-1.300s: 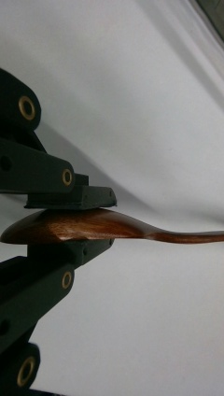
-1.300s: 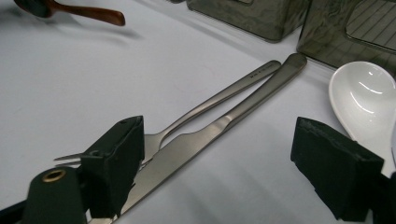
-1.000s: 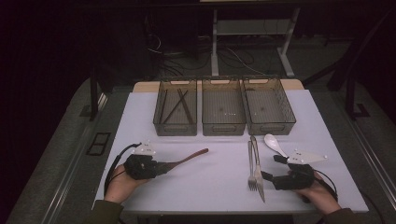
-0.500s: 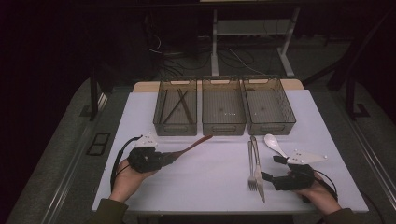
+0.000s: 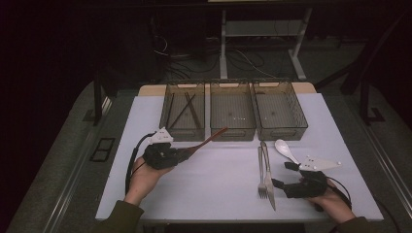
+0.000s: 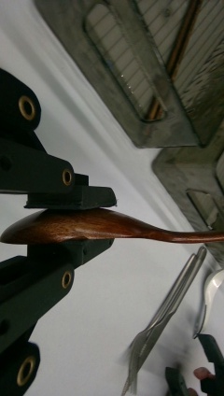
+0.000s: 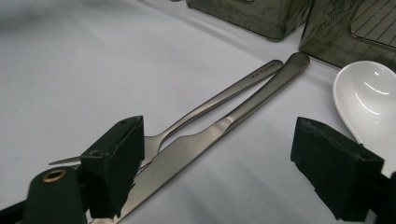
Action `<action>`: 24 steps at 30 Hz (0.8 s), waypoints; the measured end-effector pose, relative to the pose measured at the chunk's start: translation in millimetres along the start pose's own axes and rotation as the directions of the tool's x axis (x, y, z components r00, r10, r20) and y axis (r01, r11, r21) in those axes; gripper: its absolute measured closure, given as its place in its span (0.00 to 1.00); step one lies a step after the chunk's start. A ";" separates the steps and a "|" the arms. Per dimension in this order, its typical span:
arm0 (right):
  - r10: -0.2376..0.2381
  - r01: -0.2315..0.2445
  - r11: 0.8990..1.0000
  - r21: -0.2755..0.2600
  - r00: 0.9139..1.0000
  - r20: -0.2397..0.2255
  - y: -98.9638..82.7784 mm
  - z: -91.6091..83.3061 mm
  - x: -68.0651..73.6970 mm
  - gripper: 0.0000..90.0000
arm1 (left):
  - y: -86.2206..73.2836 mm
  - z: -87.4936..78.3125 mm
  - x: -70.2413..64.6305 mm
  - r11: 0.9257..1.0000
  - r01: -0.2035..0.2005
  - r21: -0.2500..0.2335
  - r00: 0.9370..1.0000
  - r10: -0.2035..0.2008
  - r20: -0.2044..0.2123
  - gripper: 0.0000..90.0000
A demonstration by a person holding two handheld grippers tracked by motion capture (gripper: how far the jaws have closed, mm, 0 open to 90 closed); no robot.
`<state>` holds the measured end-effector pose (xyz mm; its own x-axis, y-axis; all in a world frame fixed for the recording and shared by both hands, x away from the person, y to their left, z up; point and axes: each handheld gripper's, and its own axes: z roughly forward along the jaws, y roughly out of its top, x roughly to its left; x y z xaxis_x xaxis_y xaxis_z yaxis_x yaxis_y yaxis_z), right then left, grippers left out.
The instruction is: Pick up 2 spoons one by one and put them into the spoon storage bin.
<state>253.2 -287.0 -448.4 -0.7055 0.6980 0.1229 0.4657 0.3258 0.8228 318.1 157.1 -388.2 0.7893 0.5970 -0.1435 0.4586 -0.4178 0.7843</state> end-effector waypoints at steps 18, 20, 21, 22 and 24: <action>0.013 -0.013 1.000 -0.006 1.000 -0.005 0.3 -0.7 -0.2 0.19 | 47.1 36.0 5.1 0.997 0.029 -0.072 0.998 -0.033 -0.058 0.87; 0.012 -0.012 1.000 -0.006 1.000 -0.006 0.3 -0.7 -0.3 0.19 | 51.9 40.6 5.3 0.997 0.027 -0.074 0.997 -0.032 -0.065 0.87; 0.011 -0.011 1.000 -0.006 1.000 -0.005 0.2 -0.8 -0.4 0.19 | 54.3 43.1 5.1 0.997 0.029 -0.075 0.997 -0.034 -0.070 0.87; 0.009 -0.009 1.000 -0.009 1.000 -0.004 0.2 -0.8 -0.7 0.19 | 56.6 45.8 5.2 0.997 0.026 -0.076 0.996 -0.032 -0.078 0.87; 0.010 -0.010 1.000 -0.009 1.000 -0.004 0.2 -1.1 -0.7 0.19 | 61.0 50.9 5.2 0.997 0.028 -0.075 0.995 -0.035 -0.090 0.87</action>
<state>253.2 -288.1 -447.7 -0.7028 0.6988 0.1330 0.4676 0.3129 0.8267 370.9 99.9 -371.8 0.7330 0.6702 -0.1162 0.4486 -0.3480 0.8232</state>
